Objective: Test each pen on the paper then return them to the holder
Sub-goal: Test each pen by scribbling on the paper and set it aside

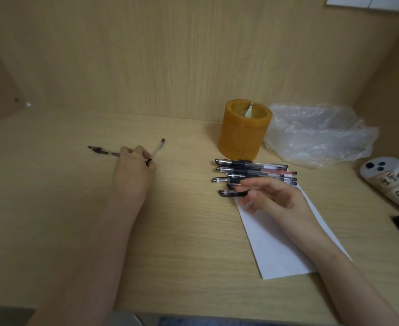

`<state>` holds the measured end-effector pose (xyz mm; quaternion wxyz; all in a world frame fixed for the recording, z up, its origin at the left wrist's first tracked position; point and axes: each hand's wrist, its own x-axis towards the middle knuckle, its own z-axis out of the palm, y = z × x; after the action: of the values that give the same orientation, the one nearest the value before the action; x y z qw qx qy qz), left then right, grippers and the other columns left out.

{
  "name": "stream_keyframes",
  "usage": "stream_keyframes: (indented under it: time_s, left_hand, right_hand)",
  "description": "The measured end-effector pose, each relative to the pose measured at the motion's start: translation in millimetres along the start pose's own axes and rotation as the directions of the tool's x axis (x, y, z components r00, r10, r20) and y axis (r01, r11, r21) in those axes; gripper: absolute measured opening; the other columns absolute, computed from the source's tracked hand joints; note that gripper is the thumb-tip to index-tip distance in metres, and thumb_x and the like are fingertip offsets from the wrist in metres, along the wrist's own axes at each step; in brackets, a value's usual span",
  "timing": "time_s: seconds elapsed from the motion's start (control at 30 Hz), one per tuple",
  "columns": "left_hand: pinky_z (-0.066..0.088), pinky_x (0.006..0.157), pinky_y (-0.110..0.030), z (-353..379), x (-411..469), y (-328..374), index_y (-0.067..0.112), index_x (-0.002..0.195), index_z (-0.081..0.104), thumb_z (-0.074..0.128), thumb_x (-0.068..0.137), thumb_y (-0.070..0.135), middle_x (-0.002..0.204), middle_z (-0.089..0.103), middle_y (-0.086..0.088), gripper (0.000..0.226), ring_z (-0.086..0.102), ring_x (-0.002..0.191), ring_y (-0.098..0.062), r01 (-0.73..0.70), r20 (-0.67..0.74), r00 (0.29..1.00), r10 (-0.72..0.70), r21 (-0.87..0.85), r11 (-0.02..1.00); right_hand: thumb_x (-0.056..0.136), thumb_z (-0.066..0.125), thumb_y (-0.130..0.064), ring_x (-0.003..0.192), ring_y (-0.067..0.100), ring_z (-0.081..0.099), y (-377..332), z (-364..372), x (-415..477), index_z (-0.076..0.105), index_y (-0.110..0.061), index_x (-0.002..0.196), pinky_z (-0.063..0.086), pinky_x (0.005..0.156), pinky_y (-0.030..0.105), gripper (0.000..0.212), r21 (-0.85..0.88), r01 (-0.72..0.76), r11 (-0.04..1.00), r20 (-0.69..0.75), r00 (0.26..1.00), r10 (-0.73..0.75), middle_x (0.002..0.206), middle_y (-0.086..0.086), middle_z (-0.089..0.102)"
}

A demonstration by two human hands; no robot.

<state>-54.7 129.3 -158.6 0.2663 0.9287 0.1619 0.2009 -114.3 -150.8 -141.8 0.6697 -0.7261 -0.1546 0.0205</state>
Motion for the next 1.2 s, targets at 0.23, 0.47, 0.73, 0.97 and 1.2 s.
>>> stream_keyframes:
  time_s: [0.23,0.47,0.73,0.97,1.2]
  left_hand:
    - [0.044,0.072,-0.026,7.8,-11.1,19.4,0.017,0.088,0.067,0.062,0.081,0.014,0.086,0.063,-0.002,0.009,0.058,0.079,-0.017,-0.106,0.127,0.984,0.126,-0.157,0.982]
    - [0.046,0.074,-0.019,-7.7,-29.0,49.6,0.026,0.088,0.071,0.067,0.078,0.014,0.083,0.065,0.007,0.015,0.057,0.076,-0.007,-0.259,0.121,0.933,0.34,-0.432,0.864]
    - [0.055,0.069,-0.035,-4.9,-63.7,79.1,0.015,0.103,0.067,0.065,0.084,0.009,0.09,0.062,-0.003,0.02,0.063,0.074,-0.015,-0.048,0.498,0.646,0.578,-0.729,0.682]
    - [0.042,0.067,-0.024,11.1,-80.0,85.2,0.019,0.1,0.056,0.05,0.094,0.021,0.07,0.055,0.018,0.009,0.051,0.067,0.004,-0.299,0.467,0.602,0.648,-0.62,0.725]
    - [0.046,0.083,-0.037,11.7,-82.9,87.5,0.031,0.103,0.058,0.046,0.095,0.029,0.091,0.065,0.007,0.015,0.059,0.086,-0.009,-0.307,0.438,0.633,0.638,-0.614,0.727]
  right_hand:
    - [0.088,0.056,-0.001,0.08,0.022,0.068,-0.6,0.3,-0.2,0.065,0.002,0.107,0.054,0.074,0.03,0.021,0.021,-0.006,1.0,-0.003,1.0,0.006,0.1,0.011,0.074]
    - [0.082,0.058,-0.015,0.066,0.022,0.063,-0.1,0.1,1.5,0.066,-0.003,0.105,0.053,0.063,0.028,0.027,0.089,0.013,0.996,-0.049,0.999,-0.009,0.09,0.013,0.073]
    - [0.078,0.062,-0.013,0.055,0.018,0.056,-0.5,-3.0,5.3,0.064,-0.007,0.109,0.051,0.058,0.026,0.031,0.168,0.071,0.983,-0.085,0.995,-0.057,0.074,0.008,0.066]
    - [0.079,0.063,-0.011,0.054,0.019,0.056,2.5,-6.2,6.4,0.065,-0.004,0.091,0.051,0.056,0.026,0.013,0.176,0.111,0.978,-0.172,0.982,-0.081,0.068,0.008,0.067]
    - [0.08,0.063,-0.021,0.055,0.02,0.056,3.6,-8.6,6.4,0.064,-0.005,0.089,0.051,0.057,0.029,0.019,0.181,0.128,0.975,-0.16,0.982,-0.1,0.067,0.007,0.065]
